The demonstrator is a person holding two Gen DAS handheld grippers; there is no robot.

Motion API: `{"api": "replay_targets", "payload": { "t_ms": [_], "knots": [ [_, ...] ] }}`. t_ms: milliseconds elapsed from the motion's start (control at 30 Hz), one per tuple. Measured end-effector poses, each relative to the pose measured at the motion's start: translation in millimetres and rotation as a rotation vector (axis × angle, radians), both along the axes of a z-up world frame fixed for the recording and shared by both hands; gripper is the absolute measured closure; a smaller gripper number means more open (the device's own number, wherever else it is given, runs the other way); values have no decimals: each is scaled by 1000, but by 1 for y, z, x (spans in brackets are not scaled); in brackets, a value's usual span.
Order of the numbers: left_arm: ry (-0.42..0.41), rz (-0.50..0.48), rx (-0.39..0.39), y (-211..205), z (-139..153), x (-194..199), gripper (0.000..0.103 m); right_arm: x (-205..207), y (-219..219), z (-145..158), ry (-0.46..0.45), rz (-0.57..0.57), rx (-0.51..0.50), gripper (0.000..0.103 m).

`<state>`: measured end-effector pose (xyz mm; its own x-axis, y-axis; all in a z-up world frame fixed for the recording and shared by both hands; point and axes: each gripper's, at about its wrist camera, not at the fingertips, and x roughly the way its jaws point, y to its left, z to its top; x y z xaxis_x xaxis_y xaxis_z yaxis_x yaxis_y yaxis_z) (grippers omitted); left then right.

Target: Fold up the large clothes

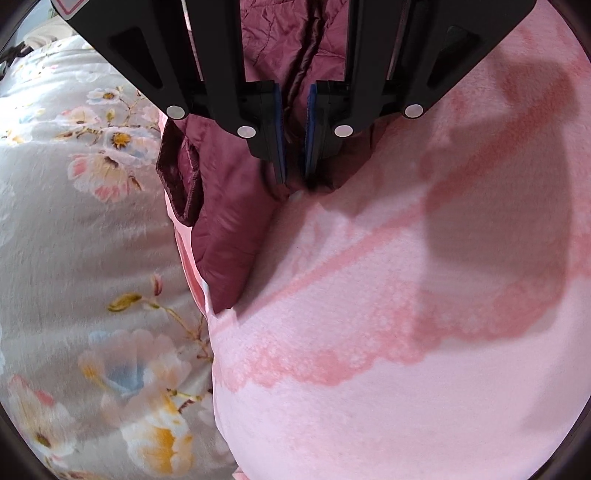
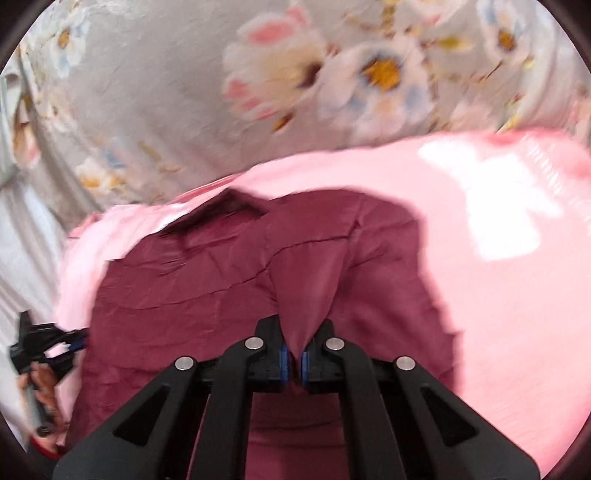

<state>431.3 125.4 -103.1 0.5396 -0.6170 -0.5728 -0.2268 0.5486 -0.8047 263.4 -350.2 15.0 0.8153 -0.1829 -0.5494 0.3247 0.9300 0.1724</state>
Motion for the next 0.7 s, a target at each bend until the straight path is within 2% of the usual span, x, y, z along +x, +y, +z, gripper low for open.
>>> {"api": "replay_targets", "payload": {
  "t_ms": [133,267,333,433,533,600,700],
  "knots": [
    [0,-2,36,-12,-1,4,94,16,1,-20,95,36,-31,100],
    [-18,-1,95,-17,4,6,93,19,0,-32,110,29,-41,100],
    [-45,1,192,-18,10,4,101,20,-2,-38,131,10,-40,100],
    [-98,-16,276,-19,16,-4,100,17,-6,-55,175,5,-35,100],
    [-145,-54,414,-30,15,-11,99,12,-7,-79,201,18,-49,100],
    [-137,-70,475,-37,11,-11,99,13,-3,-77,204,22,-80,100],
    [-137,-87,579,-46,23,-17,95,6,-5,-70,209,12,-51,97]
  ]
}}
